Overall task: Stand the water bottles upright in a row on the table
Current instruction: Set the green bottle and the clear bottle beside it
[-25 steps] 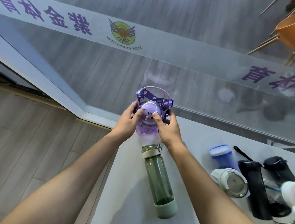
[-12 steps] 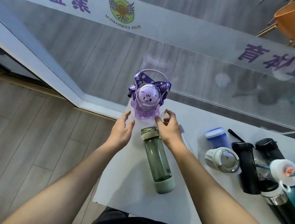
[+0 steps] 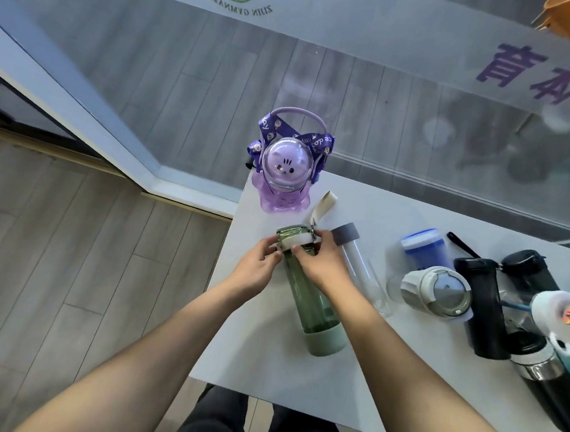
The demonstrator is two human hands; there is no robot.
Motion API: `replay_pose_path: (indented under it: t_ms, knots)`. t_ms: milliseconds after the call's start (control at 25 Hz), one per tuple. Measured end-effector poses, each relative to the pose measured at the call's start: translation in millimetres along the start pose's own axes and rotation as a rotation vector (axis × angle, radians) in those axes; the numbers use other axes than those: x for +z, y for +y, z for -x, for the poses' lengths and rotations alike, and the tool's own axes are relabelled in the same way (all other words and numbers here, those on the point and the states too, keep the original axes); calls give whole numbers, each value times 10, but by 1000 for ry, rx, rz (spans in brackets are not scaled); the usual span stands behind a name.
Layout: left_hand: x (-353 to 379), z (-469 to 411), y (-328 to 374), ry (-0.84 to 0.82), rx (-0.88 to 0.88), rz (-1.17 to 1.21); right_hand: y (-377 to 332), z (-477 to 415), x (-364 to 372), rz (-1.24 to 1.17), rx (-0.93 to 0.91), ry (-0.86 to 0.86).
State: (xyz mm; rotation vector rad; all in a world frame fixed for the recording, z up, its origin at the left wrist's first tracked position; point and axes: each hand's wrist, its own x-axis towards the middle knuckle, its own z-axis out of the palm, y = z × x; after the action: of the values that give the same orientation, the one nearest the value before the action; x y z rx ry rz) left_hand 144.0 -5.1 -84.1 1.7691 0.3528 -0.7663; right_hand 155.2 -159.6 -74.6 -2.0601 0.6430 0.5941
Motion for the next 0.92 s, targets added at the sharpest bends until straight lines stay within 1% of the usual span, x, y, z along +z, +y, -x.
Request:
replay_pose_path:
  t_ms: [80,200,360,440,560,680,760,840,920]
  knots:
    - [25,35,42,4,1,62,1,2,-2,4,1,9]
    - [28,162,78,18,44,112,14,78,-14,0,-55,53]
    - [6,455,112,51,220,83,-71,336,-169,-36,-174,108]
    - [4,603,182,62,296,50,-104,476,-245,-14,-214,129]
    - [4,801,236,37,397,-95,-82,700,-342,97,-246,183]
    - [-17,975,268,26,464,-314,-37,929,-495,122,-281,223]
    - [-31,1091,293,46,562,-461,3,1106,-569,147,-292,243]
    - [-36,1142,306,98,699,-615,60,1251,-612,166,-285,265]
    - [-47,1146,267,158,777,-767,103,1399,-648,185,-262,255]
